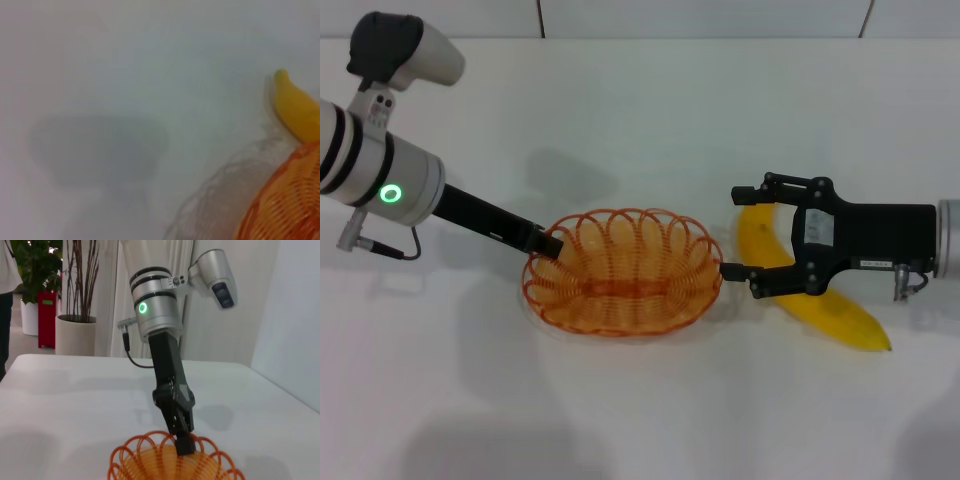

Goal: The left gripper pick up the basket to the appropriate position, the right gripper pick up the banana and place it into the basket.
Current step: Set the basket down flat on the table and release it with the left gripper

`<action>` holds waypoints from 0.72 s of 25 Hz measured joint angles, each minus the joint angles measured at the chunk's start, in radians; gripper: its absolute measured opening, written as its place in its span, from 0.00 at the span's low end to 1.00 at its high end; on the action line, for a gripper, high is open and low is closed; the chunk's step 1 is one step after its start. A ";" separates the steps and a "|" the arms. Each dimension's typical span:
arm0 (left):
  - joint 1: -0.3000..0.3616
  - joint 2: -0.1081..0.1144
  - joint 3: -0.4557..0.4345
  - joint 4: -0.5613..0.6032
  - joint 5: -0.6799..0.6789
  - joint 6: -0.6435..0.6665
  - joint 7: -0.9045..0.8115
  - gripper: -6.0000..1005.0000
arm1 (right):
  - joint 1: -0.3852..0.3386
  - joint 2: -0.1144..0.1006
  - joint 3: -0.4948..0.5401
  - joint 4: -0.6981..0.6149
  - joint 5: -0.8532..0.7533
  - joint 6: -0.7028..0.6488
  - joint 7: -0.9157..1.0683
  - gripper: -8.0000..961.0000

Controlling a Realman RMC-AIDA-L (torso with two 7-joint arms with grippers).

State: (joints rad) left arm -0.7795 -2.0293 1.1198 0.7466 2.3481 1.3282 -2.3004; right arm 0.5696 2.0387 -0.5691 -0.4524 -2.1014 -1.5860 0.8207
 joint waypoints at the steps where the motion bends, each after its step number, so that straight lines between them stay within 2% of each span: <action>1: -0.002 0.000 0.001 -0.007 0.001 -0.001 0.000 0.15 | 0.002 0.000 0.000 0.002 0.000 0.000 0.000 0.92; 18: -0.011 0.000 -0.001 -0.023 0.002 -0.001 -0.004 0.20 | 0.009 0.000 0.000 0.008 0.000 0.000 0.000 0.92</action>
State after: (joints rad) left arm -0.7900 -2.0293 1.1193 0.7240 2.3496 1.3267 -2.3041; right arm 0.5791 2.0387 -0.5692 -0.4447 -2.1015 -1.5861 0.8207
